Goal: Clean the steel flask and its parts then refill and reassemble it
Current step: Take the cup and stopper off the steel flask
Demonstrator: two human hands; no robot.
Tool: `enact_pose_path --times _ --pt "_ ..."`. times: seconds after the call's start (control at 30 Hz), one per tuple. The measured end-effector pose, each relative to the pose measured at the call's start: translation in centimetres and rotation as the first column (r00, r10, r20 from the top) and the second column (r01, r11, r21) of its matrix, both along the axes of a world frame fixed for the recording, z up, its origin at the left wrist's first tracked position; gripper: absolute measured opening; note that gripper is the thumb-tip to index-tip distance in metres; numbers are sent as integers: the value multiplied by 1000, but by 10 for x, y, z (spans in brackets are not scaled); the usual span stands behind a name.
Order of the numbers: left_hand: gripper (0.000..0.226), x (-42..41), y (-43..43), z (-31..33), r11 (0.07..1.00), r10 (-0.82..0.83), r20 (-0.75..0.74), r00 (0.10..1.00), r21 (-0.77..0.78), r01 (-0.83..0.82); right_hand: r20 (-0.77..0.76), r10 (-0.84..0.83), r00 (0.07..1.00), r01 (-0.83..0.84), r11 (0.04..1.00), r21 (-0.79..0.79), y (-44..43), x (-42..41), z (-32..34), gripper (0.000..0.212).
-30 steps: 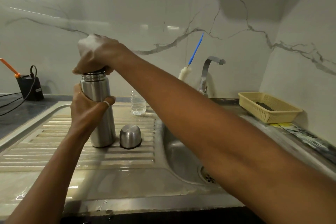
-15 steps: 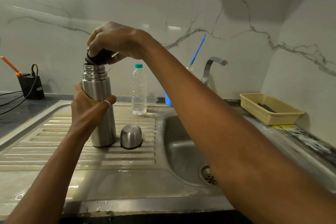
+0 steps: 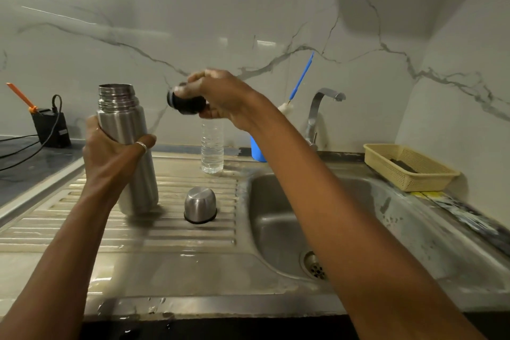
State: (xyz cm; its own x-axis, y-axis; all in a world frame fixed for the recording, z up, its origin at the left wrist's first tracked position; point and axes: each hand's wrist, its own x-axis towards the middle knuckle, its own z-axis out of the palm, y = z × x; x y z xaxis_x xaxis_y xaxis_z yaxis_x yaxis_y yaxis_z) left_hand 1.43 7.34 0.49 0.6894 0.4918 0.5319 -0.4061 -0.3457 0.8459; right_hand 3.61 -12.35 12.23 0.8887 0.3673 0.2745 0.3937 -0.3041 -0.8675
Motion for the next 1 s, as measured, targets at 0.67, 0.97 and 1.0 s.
enact_pose_path --times 0.67,0.97,1.0 --pt "73 3 7 -8 997 60 -45 997 58 -57 100 38 994 49 663 -747 53 -7 -98 34" --pt "76 0 9 -7 996 81 -56 995 53 -78 115 84 990 40 612 -790 63 -5 -111 45" --pt "76 0 8 -6 996 78 -59 995 55 -75 119 88 989 41 611 -791 63 -5 -111 45"
